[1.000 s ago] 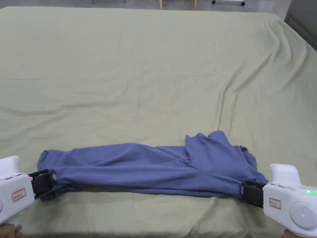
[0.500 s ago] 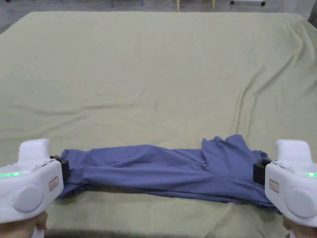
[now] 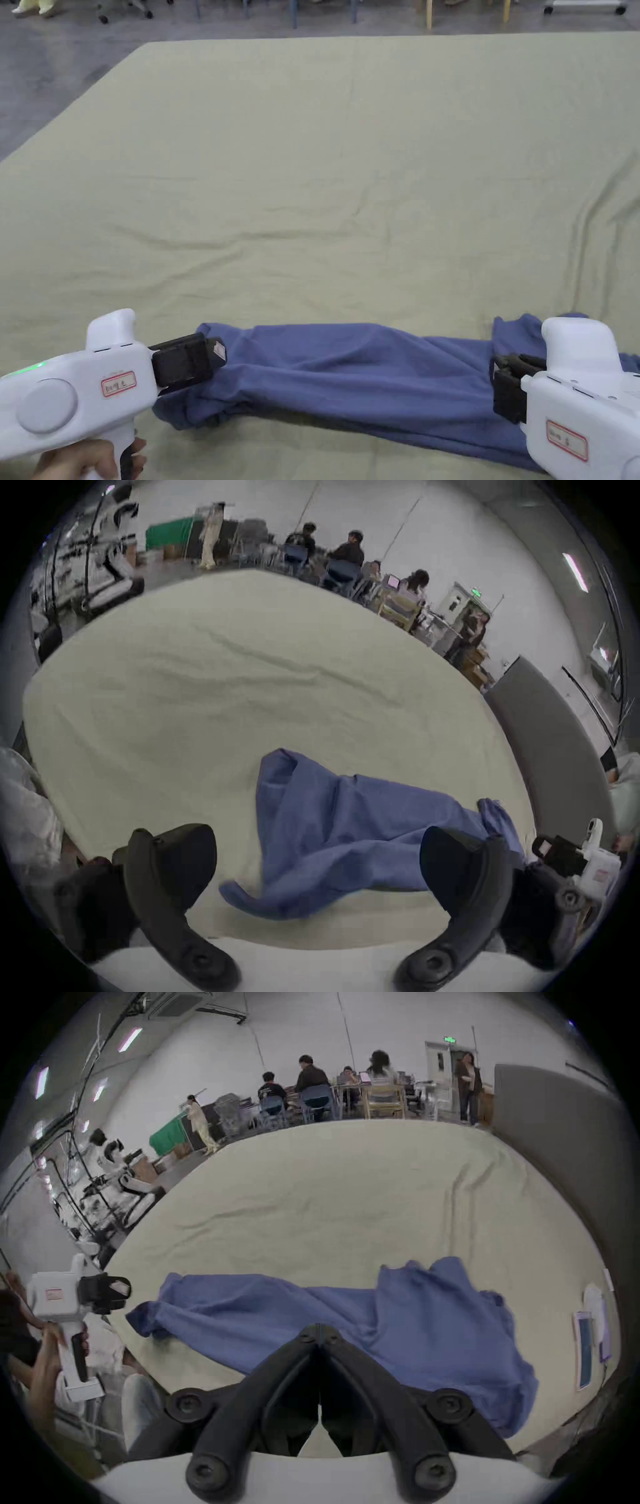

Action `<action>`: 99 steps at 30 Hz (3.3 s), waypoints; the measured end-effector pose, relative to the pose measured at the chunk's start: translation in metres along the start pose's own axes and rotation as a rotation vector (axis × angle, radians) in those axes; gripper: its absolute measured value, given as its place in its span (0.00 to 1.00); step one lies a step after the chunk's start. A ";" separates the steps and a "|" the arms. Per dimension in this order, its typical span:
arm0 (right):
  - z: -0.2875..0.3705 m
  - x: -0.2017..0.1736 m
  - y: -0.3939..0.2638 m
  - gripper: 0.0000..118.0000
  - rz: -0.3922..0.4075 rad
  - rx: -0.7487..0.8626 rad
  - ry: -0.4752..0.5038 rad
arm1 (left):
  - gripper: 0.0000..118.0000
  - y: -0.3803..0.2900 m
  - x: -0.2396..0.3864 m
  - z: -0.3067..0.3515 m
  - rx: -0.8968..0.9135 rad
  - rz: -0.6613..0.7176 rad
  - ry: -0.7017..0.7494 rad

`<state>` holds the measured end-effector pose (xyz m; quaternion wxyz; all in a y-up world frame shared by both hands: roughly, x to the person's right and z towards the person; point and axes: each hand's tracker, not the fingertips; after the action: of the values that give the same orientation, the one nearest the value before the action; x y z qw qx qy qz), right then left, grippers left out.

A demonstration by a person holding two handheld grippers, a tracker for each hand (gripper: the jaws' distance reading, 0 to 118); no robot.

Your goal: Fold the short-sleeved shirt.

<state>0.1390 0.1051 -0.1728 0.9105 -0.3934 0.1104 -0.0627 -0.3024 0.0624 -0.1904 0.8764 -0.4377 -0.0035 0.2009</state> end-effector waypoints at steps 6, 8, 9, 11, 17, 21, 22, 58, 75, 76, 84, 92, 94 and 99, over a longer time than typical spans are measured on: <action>-0.019 -0.003 0.002 0.02 -0.014 -0.043 0.019 | 1.00 0.024 -0.030 -0.062 -0.164 -0.041 0.066; -0.024 -0.002 0.002 0.02 -0.020 -0.059 0.017 | 1.00 0.020 -0.028 -0.076 -0.226 -0.024 0.008; -0.026 -0.001 0.003 0.02 -0.023 -0.067 0.020 | 1.00 0.019 -0.026 -0.084 -0.247 -0.012 -0.004; -0.029 0.000 0.006 0.02 -0.031 -0.079 0.018 | 1.00 0.018 -0.017 -0.084 -0.195 -0.057 0.067; -0.026 0.003 0.008 0.02 -0.024 -0.085 0.027 | 0.77 0.012 0.013 -0.088 -0.173 -0.252 0.055; -0.020 0.012 0.007 0.02 -0.062 -0.088 0.048 | 0.60 0.020 0.010 -0.085 -0.178 -0.151 0.062; -0.018 0.015 0.007 0.02 -0.069 -0.088 0.049 | 0.28 0.024 0.005 -0.079 -0.154 -0.119 0.049; 0.026 0.091 -0.018 0.02 -0.170 -0.048 -0.180 | 0.93 -0.018 0.239 -0.045 -0.084 -0.167 -0.293; 0.027 0.102 -0.031 0.02 -0.195 -0.109 -0.210 | 0.00 -0.102 0.319 -0.105 -0.138 -0.604 -0.105; 0.027 0.105 -0.032 0.02 -0.195 -0.112 -0.212 | 0.00 -0.106 0.328 -0.113 -0.147 -0.611 -0.124; 0.027 0.116 -0.034 0.02 -0.208 -0.134 -0.231 | 0.00 -0.120 0.355 -0.145 -0.174 -0.683 -0.124; 0.023 0.114 -0.029 0.02 -0.212 -0.135 -0.192 | 0.42 -0.046 0.254 -0.097 -0.204 -0.107 -0.468; 0.020 0.110 -0.028 0.02 -0.212 -0.133 -0.164 | 1.00 -0.026 0.217 -0.084 -0.193 -0.050 -0.466; 0.014 0.096 -0.024 0.02 -0.194 -0.124 -0.121 | 1.00 -0.002 0.149 -0.082 -0.209 0.046 -0.438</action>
<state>0.2347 0.0794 -0.1601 0.8792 -0.4608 0.0203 -0.1198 -0.1496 0.0515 -0.2642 0.8000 -0.4719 -0.2041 0.3092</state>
